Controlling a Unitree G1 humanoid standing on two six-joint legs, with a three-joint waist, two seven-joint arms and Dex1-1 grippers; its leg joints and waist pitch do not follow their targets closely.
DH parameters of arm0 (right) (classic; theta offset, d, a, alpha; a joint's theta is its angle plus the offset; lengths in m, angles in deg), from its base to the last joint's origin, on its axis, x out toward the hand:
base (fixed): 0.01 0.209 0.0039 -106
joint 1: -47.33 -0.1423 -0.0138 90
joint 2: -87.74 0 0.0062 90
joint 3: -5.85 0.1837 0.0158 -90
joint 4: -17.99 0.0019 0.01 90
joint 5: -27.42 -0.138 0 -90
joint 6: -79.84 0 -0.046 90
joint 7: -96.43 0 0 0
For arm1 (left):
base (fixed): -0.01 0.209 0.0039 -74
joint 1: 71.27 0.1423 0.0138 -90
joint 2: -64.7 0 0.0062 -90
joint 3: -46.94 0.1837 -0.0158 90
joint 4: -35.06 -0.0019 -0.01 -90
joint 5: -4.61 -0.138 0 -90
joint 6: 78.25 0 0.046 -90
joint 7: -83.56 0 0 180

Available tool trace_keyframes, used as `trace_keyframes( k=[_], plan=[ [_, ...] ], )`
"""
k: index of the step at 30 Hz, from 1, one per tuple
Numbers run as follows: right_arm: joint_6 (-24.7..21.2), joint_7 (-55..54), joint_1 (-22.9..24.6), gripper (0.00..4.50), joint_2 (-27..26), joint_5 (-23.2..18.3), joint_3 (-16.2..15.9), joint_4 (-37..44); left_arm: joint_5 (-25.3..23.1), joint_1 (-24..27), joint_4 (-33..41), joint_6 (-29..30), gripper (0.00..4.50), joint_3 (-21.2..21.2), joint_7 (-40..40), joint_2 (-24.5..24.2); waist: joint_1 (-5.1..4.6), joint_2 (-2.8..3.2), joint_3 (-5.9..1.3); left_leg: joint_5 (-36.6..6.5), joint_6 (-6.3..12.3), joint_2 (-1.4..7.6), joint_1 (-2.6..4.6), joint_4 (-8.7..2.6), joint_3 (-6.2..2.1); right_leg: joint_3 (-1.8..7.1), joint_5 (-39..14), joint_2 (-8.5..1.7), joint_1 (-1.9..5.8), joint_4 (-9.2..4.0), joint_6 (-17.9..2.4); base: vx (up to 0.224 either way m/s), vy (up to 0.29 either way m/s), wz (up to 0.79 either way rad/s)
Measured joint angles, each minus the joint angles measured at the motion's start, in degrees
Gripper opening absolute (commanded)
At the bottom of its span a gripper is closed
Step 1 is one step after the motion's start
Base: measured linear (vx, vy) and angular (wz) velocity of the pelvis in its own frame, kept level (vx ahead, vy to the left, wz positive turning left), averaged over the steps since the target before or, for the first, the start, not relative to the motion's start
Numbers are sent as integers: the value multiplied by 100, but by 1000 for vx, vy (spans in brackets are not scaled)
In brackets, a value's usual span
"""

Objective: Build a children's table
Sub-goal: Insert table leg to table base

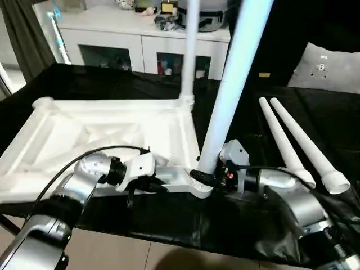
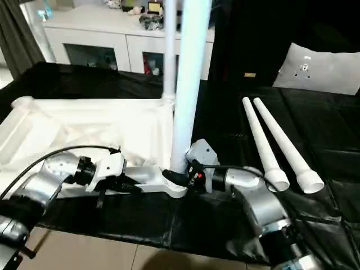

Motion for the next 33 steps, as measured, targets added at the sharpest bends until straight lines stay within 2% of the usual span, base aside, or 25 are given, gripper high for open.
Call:
trace_keyframes(
  k=[4,9,15,18,21,23,25,28,30,33],
  plan=[
    [-129,136,-40,192,69,-85,4,39,-11,-145,-150,-66,0,21,115,19,7,-41,22,-7,7,-22,3,-40,1,13,-1,-11,-2,-1,0,0,0,0],
    [-158,166,-74,192,61,-85,5,25,-13,-187,-216,-120,0,22,150,12,7,-62,37,-6,7,-21,6,-57,2,12,-11,-11,-3,1,-2,0,0,0],
    [-158,-42,-153,192,-157,-75,28,-127,-14,-19,84,49,0,-60,38,-133,-55,-86,62,-6,6,-21,8,-59,1,11,-16,-11,-7,0,-3,0,0,0],
    [-156,-418,-205,192,-378,-50,84,-259,-14,227,552,474,0,-195,-300,-207,-98,-86,81,-6,6,-23,10,-59,-1,6,-18,-11,-24,-15,-4,0,0,0],
    [-156,-865,-277,192,-593,9,155,-386,-17,457,1033,960,0,-330,-675,-207,-203,-75,118,-6,7,-22,0,-61,-22,-24,-18,-10,-19,-84,-4,0,0,0],
    [-157,-1331,-372,192,-788,106,255,-494,-20,764,1673,1609,0,-495,-1079,-122,-289,-35,161,-6,7,-24,-7,-66,-44,-59,-19,-13,1,-162,-4,-15,25,-5],
    [-157,-1802,-463,192,-932,178,363,-601,-19,1008,2309,2291,0,-618,-1515,80,-376,-19,208,-6,8,-36,-22,-64,-56,-158,-22,-79,10,-209,-8,-24,53,-10],
    [-159,-2431,-663,192,-1149,231,552,-897,-29,1193,2973,3199,0,-719,-2206,513,-406,-49,236,-6,8,-39,-41,-61,-58,-172,-22,-83,3,-241,-8,0,0,0],
    [-169,-2643,-765,192,-1229,254,652,-1018,-32,1205,3181,3541,0,-715,-2444,687,-407,-53,236,-6,8,-38,-66,-61,-57,-169,-22,-83,-14,-242,-9,0,0,0],
    [-200,-2782,-924,192,-1313,286,704,-1154,-74,1205,3400,3840,0,-703,-2690,828,-373,-75,222,-3,10,-37,-124,-54,-38,-143,7,-83,-80,-187,-54,0,0,0]
  ],
)
